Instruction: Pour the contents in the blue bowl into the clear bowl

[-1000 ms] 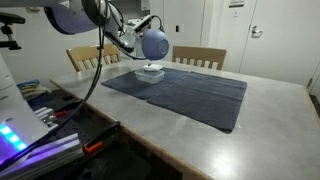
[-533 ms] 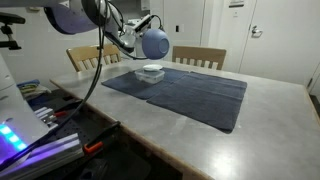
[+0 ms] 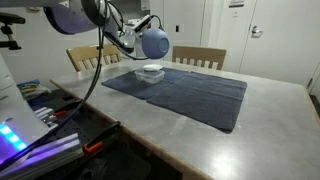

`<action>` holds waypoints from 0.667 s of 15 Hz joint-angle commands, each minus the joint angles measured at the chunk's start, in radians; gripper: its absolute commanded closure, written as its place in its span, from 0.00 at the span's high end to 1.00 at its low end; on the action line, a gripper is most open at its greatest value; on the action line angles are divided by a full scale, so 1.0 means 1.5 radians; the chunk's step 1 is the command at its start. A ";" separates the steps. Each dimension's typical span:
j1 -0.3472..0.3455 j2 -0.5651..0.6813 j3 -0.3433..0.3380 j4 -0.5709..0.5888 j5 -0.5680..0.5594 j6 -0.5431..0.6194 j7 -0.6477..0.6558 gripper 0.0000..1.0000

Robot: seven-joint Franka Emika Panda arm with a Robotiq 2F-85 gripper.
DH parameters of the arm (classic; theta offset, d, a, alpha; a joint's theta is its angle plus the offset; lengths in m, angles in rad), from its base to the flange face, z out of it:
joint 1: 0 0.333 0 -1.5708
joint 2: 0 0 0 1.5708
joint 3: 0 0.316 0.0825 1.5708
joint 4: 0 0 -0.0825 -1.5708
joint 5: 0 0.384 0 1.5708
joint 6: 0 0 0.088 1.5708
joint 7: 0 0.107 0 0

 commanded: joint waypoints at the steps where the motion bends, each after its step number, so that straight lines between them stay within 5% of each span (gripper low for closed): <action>1: 0.003 -0.008 -0.002 -0.022 -0.026 -0.002 -0.033 0.01; 10: 0.007 -0.010 0.000 -0.031 -0.061 0.003 -0.078 0.01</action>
